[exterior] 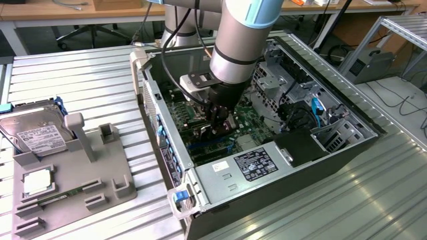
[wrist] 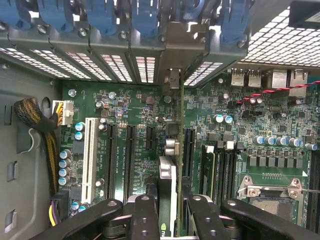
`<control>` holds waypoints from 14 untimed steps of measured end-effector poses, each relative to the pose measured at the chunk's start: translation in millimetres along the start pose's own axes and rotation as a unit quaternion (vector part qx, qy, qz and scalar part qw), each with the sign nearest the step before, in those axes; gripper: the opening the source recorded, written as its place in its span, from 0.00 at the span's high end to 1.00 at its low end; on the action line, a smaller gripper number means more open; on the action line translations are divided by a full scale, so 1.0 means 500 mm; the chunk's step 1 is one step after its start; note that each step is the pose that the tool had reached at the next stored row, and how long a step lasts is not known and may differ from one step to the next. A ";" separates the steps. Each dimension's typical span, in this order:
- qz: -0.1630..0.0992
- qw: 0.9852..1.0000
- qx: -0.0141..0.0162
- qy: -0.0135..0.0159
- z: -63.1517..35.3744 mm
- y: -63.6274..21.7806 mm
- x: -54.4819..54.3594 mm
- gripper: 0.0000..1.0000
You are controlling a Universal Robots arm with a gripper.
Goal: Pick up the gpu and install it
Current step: 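Insert the gpu into the slot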
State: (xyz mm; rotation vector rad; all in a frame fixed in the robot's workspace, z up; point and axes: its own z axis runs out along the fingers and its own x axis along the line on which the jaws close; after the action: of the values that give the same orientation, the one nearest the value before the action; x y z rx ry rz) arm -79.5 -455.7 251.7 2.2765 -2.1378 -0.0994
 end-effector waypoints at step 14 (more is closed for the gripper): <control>0.000 1.000 0.000 0.000 0.001 -0.001 0.000 0.73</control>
State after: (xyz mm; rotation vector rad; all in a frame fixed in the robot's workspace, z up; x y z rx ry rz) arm -79.0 -455.7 251.2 2.2763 -2.1379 -0.0993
